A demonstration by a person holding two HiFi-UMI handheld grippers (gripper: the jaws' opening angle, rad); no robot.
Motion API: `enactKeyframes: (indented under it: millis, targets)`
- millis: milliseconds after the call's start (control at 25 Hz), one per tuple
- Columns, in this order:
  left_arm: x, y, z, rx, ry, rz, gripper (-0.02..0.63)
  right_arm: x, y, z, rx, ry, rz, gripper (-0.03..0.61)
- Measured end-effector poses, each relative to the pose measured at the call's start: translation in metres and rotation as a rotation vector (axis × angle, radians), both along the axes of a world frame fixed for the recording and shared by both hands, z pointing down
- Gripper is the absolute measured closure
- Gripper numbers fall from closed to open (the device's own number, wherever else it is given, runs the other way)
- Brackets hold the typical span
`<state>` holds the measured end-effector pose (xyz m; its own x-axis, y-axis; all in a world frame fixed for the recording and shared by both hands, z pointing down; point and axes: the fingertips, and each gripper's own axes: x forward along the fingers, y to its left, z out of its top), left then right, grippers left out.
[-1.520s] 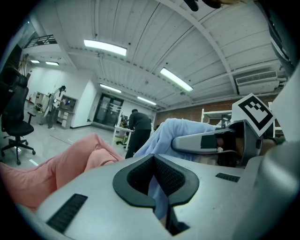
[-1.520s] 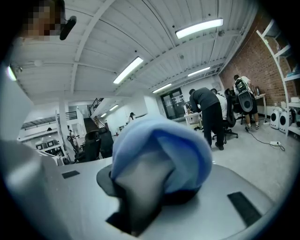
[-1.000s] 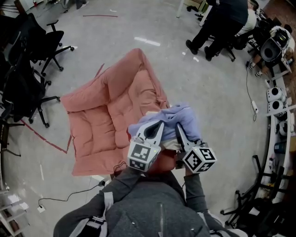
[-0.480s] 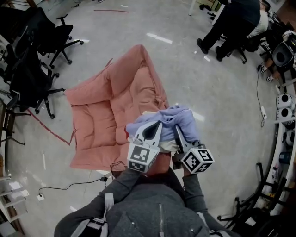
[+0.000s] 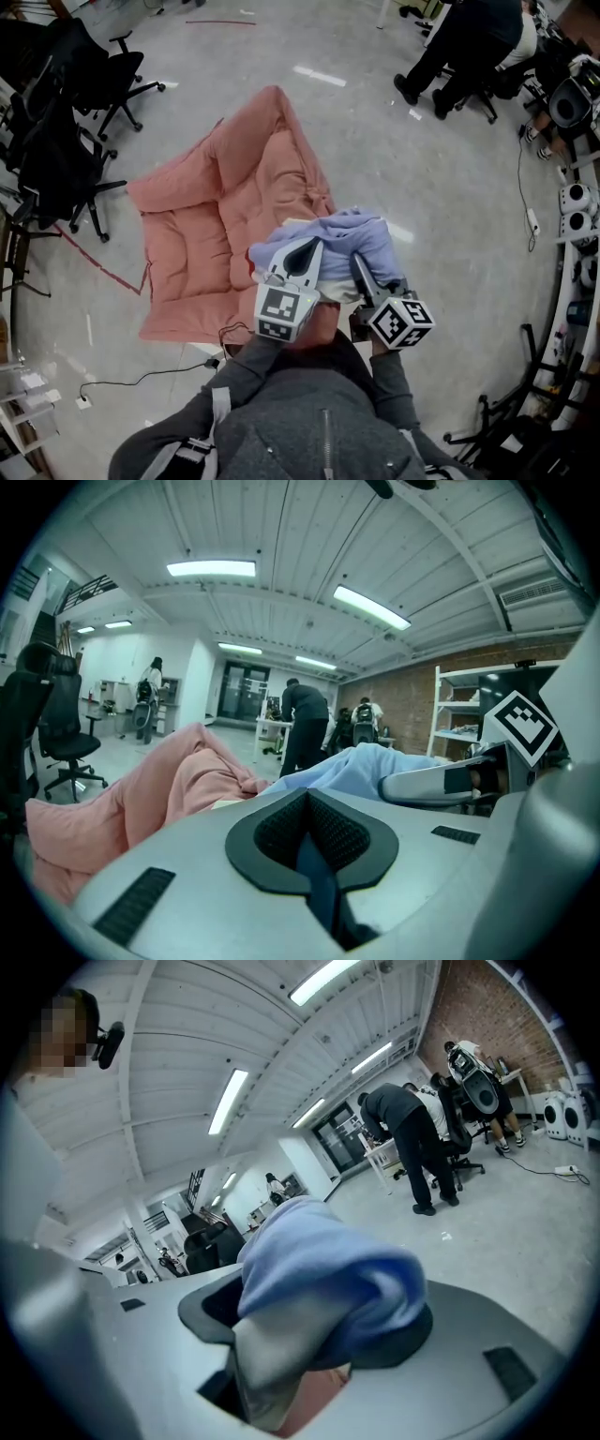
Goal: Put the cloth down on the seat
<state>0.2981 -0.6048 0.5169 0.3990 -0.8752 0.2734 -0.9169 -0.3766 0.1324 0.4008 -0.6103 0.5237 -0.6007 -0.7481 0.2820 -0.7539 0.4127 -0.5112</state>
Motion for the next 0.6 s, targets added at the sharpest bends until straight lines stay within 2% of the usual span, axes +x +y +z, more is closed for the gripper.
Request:
enactKeyframes:
  millis: [600]
  targets:
    - [0.001,-0.001,-0.003,0.006,0.010,0.011,0.607,0.034,0.016,-0.022,0.096,0.088,0.120,0.322]
